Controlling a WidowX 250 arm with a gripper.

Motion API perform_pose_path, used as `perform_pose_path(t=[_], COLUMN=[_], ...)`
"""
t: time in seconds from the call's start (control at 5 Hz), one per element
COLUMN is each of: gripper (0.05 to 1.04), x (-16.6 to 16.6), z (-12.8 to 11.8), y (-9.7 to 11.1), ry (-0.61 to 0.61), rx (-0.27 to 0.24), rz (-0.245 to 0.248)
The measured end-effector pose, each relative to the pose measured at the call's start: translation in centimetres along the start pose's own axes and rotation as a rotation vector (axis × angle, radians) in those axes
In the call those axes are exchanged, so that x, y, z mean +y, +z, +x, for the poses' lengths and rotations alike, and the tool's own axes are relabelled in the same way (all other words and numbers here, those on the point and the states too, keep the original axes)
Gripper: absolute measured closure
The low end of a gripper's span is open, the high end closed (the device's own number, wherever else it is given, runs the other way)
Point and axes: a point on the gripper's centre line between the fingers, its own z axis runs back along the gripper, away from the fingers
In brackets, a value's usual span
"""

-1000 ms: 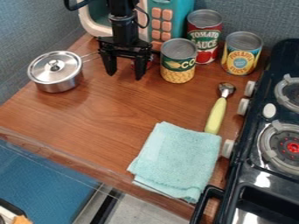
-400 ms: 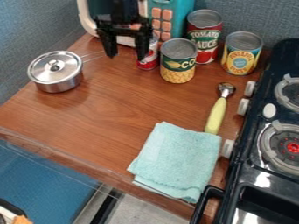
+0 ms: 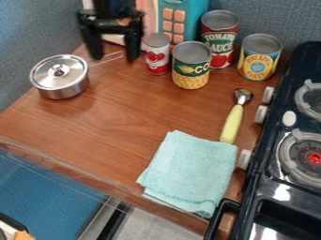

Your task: Move the red can beside the yellow can

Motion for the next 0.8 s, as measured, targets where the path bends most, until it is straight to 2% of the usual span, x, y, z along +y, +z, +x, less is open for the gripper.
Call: perform_pose_path(t=[0.2,0.4,0.6,0.8], gripper=[0.084,0.084,0.084,0.085], x=[0.2,0.3,-0.3,-0.3], z=[-2.8,-4.5,-5.1,-5.3], y=[-0.4,-0.3,-0.3,-0.2], ry=[-0.026,-0.046,-0.095,-0.097], rx=[0.016,0.001,-0.064,-0.056], rz=[0.024,0.071,0.153,0.16])
